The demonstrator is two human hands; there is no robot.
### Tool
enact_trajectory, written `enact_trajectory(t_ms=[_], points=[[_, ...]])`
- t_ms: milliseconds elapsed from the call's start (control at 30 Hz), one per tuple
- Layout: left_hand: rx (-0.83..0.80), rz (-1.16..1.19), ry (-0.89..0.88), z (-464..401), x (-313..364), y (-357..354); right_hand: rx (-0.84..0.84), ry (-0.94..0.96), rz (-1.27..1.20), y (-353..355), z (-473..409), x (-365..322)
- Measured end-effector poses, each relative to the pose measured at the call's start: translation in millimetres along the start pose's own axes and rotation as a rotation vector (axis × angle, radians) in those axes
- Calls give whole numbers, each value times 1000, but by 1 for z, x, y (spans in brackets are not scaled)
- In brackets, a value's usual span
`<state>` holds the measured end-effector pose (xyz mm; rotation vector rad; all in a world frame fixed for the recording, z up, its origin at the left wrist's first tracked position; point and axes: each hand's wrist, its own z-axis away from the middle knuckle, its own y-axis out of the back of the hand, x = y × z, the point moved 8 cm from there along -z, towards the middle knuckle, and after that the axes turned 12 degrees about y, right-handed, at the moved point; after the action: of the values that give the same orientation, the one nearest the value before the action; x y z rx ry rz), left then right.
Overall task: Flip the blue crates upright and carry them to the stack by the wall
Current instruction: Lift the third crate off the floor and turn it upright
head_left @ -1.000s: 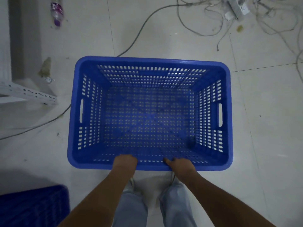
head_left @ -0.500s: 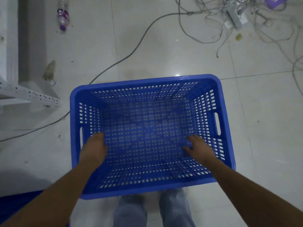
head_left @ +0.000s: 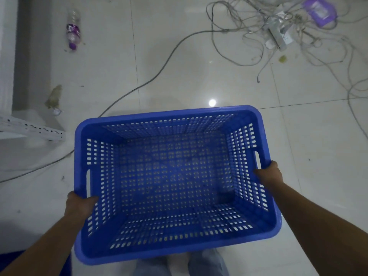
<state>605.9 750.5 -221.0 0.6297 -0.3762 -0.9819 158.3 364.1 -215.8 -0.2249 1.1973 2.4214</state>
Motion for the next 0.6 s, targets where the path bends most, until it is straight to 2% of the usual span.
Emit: enact_trajectory(t_ms=[267,433,600], points=[[-21,217,89,14,12,8,24,-29,-60,-2,-11,11],[-15,118,51,44,21,37,88,-26,-24,25,16,10],[-80,2,-30,93,36,93,145,3,16,96,60,-14]])
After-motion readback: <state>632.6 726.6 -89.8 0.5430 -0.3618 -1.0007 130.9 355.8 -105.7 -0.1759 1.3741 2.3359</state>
